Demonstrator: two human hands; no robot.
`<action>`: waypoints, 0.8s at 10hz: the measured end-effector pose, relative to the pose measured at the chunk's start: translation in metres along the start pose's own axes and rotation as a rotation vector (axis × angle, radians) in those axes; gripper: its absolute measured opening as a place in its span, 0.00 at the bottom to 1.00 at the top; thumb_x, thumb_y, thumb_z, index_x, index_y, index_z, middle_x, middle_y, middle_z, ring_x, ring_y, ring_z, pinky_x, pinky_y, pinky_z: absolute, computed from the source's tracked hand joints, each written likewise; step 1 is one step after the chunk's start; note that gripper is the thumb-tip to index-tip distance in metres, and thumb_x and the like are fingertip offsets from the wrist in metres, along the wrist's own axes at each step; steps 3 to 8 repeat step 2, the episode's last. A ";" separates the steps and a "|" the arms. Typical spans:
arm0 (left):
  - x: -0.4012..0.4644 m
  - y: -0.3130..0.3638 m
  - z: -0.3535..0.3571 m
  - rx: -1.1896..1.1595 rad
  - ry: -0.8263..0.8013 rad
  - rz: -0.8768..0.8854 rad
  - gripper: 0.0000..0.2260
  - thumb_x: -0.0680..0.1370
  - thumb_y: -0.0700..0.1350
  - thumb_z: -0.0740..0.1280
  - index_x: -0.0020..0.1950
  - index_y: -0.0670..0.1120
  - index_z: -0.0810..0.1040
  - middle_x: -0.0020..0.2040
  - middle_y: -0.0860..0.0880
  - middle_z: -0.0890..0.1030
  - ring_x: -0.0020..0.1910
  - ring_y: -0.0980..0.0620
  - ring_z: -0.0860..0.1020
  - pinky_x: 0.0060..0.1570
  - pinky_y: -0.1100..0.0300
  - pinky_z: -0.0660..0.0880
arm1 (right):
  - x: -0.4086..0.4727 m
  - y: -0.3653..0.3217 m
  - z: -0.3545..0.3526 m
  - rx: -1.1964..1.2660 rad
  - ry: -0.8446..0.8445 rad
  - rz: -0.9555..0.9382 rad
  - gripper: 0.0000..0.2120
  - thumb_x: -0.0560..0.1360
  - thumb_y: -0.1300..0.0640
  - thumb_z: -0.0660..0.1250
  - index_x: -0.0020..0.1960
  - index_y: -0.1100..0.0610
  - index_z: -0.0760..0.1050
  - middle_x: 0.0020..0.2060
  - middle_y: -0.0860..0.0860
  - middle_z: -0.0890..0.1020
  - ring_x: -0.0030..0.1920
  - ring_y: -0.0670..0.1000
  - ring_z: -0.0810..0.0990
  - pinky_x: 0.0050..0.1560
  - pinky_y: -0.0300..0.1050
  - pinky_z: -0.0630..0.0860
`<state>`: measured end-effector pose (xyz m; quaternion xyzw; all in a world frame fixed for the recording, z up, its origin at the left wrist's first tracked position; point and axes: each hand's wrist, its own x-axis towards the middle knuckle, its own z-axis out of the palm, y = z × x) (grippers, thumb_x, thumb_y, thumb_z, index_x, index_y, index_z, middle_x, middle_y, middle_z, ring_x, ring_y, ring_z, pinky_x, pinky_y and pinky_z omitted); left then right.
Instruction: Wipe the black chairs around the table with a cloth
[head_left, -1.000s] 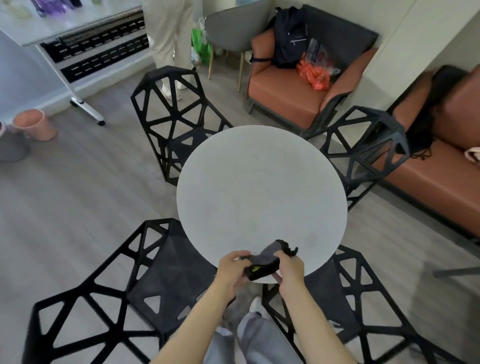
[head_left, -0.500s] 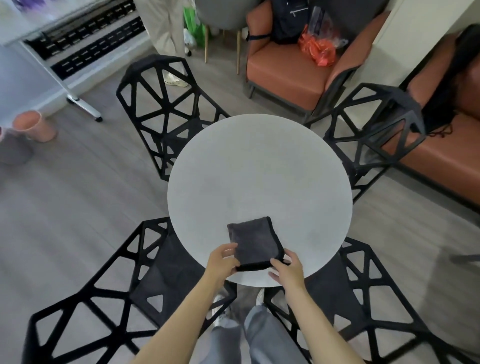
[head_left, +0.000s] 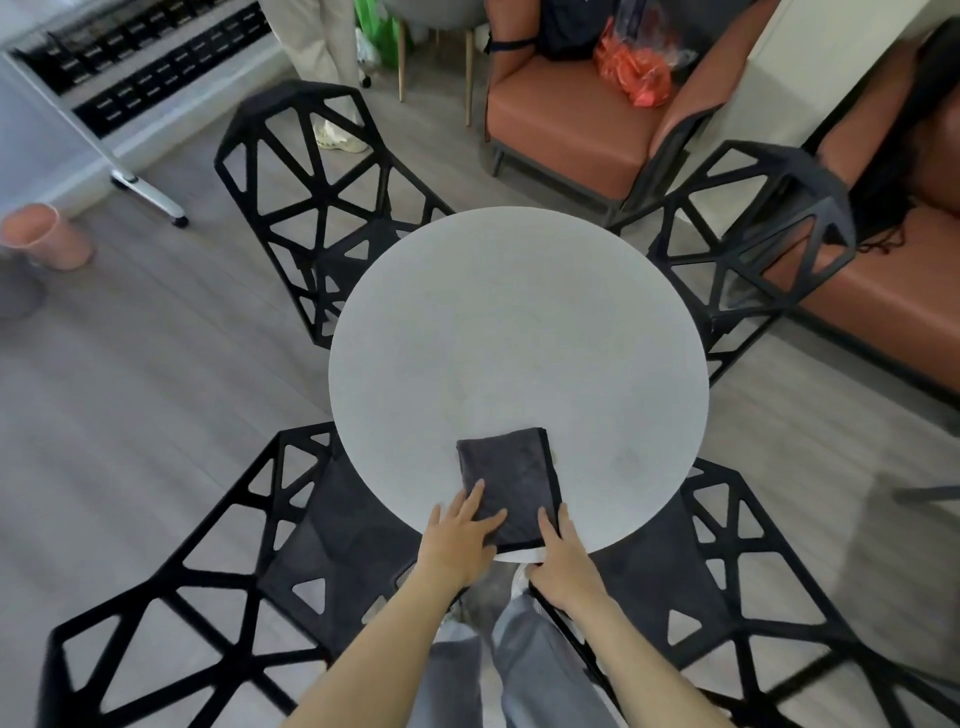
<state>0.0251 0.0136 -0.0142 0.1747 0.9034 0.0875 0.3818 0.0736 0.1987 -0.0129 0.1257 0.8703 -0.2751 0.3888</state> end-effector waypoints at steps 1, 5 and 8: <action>-0.003 -0.007 0.006 0.091 -0.026 0.002 0.28 0.86 0.51 0.56 0.84 0.62 0.49 0.84 0.50 0.35 0.84 0.45 0.44 0.81 0.41 0.50 | 0.000 -0.001 -0.001 0.044 -0.026 0.050 0.41 0.80 0.57 0.65 0.85 0.50 0.44 0.83 0.51 0.39 0.83 0.54 0.44 0.79 0.49 0.60; -0.015 -0.012 0.001 0.076 -0.014 0.057 0.27 0.86 0.48 0.57 0.84 0.57 0.55 0.86 0.48 0.42 0.84 0.44 0.48 0.80 0.42 0.54 | -0.003 -0.001 -0.009 -0.035 0.043 0.051 0.38 0.80 0.55 0.63 0.85 0.49 0.48 0.84 0.51 0.44 0.83 0.56 0.43 0.80 0.56 0.58; -0.015 -0.012 0.001 0.076 -0.014 0.057 0.27 0.86 0.48 0.57 0.84 0.57 0.55 0.86 0.48 0.42 0.84 0.44 0.48 0.80 0.42 0.54 | -0.003 -0.001 -0.009 -0.035 0.043 0.051 0.38 0.80 0.55 0.63 0.85 0.49 0.48 0.84 0.51 0.44 0.83 0.56 0.43 0.80 0.56 0.58</action>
